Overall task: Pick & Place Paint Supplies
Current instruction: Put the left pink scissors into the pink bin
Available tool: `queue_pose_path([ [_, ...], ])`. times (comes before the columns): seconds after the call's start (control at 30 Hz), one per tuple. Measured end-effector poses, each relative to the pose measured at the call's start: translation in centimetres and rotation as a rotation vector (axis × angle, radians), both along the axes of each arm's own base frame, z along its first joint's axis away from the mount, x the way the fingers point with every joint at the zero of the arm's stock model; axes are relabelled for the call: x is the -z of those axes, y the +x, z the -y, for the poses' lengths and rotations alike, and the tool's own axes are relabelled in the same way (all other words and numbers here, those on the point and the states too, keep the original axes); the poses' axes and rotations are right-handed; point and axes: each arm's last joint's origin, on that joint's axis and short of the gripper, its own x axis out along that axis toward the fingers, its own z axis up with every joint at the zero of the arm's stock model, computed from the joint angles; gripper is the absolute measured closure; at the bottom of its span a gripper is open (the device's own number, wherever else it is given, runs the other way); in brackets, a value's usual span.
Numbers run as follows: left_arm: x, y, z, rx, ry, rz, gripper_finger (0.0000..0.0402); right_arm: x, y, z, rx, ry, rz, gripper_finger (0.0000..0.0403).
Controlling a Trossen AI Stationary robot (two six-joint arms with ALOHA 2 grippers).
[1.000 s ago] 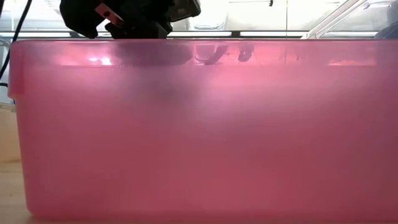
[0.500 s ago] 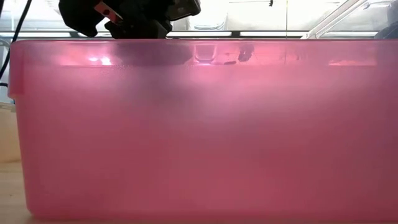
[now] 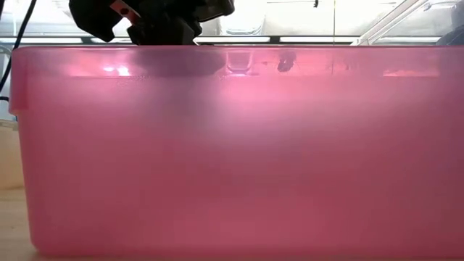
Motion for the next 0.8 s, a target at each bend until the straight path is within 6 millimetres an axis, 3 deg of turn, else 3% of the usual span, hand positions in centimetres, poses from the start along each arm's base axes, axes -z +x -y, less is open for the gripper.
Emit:
queue_pose_path([
  [0.23,-1.3,-0.7,-0.2,0.029,0.013,0.011,0.0273,0.0,0.0,0.0,-0.002,0.0,-0.004,0.0394],
  [0.53,-4.9,-5.0,-1.7,-0.09,0.079,-0.109,0.0273,0.0,0.0,0.0,-0.003,0.0,-0.004,0.0394],
  [0.8,-3.5,-6.9,-2.4,-0.129,0.205,-0.248,0.0273,0.0,0.0,0.0,-0.007,0.007,-0.005,0.0394],
])
